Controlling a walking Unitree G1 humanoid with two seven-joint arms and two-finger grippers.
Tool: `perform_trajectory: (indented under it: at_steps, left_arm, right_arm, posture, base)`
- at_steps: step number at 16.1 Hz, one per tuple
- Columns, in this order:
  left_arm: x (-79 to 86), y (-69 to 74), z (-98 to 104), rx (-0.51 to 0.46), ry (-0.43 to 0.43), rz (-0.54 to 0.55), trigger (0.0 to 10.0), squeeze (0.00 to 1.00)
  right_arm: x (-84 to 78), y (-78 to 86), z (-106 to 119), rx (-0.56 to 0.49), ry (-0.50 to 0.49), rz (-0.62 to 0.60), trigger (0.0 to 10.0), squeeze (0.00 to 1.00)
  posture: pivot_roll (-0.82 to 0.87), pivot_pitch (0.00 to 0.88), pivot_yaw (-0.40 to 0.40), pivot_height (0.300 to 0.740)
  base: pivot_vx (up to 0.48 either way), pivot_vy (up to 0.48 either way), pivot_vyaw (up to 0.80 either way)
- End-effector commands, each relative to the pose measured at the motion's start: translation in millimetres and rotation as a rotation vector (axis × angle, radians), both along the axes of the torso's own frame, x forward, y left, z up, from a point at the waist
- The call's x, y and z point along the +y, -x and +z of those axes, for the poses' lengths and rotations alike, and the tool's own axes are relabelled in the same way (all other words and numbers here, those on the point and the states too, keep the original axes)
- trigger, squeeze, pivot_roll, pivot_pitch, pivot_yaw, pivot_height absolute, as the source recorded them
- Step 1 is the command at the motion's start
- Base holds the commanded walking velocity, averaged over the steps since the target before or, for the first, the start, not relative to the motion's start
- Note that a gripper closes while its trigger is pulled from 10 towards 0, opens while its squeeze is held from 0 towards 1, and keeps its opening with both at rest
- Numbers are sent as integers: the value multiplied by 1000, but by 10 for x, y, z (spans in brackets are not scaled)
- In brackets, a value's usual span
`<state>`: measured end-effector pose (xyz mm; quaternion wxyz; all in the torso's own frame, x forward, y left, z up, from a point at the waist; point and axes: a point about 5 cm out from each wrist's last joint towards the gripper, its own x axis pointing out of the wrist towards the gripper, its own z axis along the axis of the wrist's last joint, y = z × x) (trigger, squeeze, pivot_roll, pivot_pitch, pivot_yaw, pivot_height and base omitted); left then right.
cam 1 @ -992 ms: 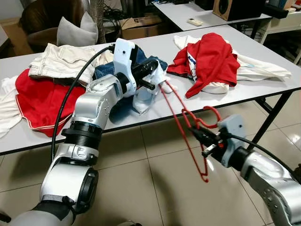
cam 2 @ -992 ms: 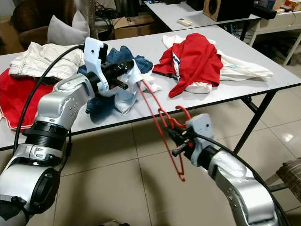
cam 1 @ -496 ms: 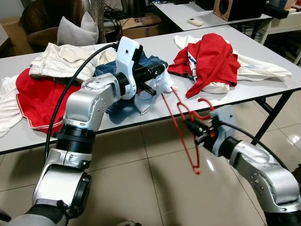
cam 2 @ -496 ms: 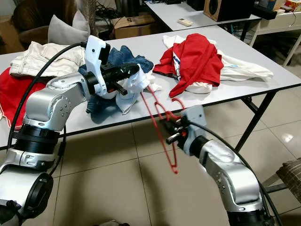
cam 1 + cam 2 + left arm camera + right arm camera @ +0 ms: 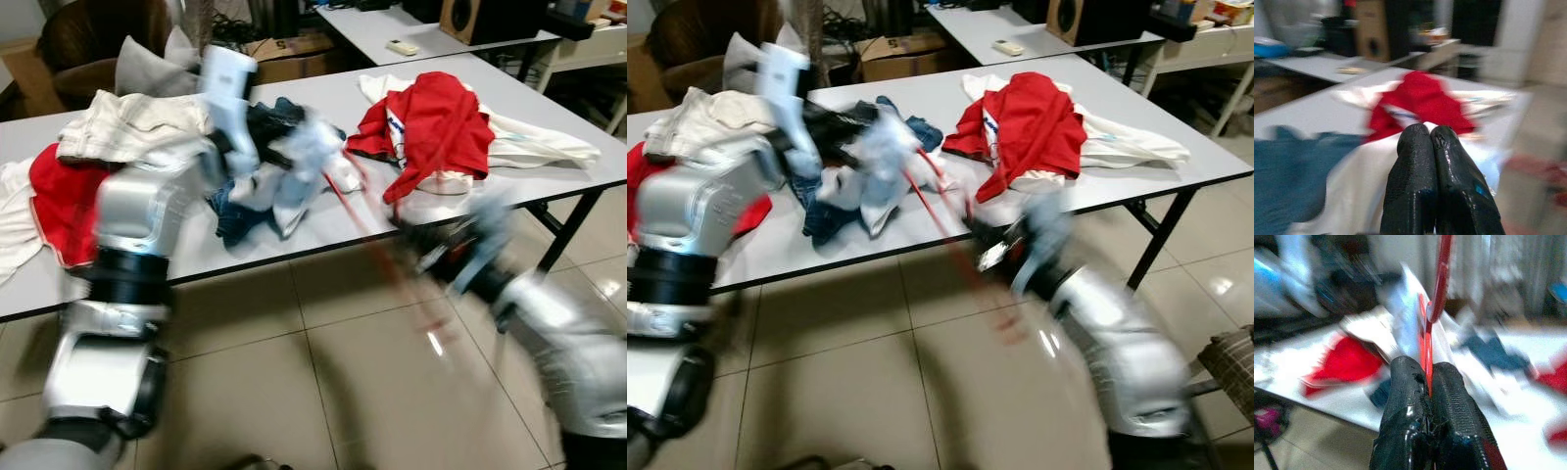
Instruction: Hang hanger
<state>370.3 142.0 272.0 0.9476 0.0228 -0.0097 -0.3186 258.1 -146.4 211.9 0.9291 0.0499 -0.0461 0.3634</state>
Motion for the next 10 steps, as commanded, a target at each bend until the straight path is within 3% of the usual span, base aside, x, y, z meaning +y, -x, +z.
perform_trajectory:
  at_steps: [1, 4, 6, 7, 8, 9, 10]
  left_arm:
    - [56, -26, 5, -17, -54, 47, 0, 0]
    - [135, -35, -99, -2, -114, 79, 392, 0]
    - [149, -52, -133, -4, -116, 82, 706, 0]
    - [150, -51, -159, -8, -118, 78, 3020, 0]
    - [151, -45, -191, -14, -107, 72, 10000, 0]
    - [166, -13, -200, -1, -57, 52, 10000, 1000]
    - [205, 32, -202, 7, -40, 35, 10000, 1000]
  right_arm:
    - [48, 78, 8, 6, -23, 71, 0, 0]
    - [107, 192, -213, 80, 33, 128, 0, 0]
    - [110, 203, -227, 96, 22, 129, 0, 0]
    - [101, 196, -240, 106, 14, 123, 0, 0]
    - [82, 183, -267, 117, 7, 114, 0, 0]
    - [58, 162, -288, 123, 9, 107, 0, 0]
    - [38, 146, -299, 127, 10, 102, 0, 0]
  posture:
    - [-186, 0, 92, 740]
    - [-186, 0, 93, 740]
    - [-186, 0, 92, 740]
    - [-186, 0, 87, 740]
    - [-187, 0, 86, 740]
    - [-187, 0, 83, 740]
    - [-186, 0, 79, 740]
  base:
    - [0, 0, 0]
    - [0, 0, 0]
    - [0, 0, 0]
    - [0, 0, 0]
    - [0, 0, 0]
    - [0, 0, 0]
    - [0, 0, 0]
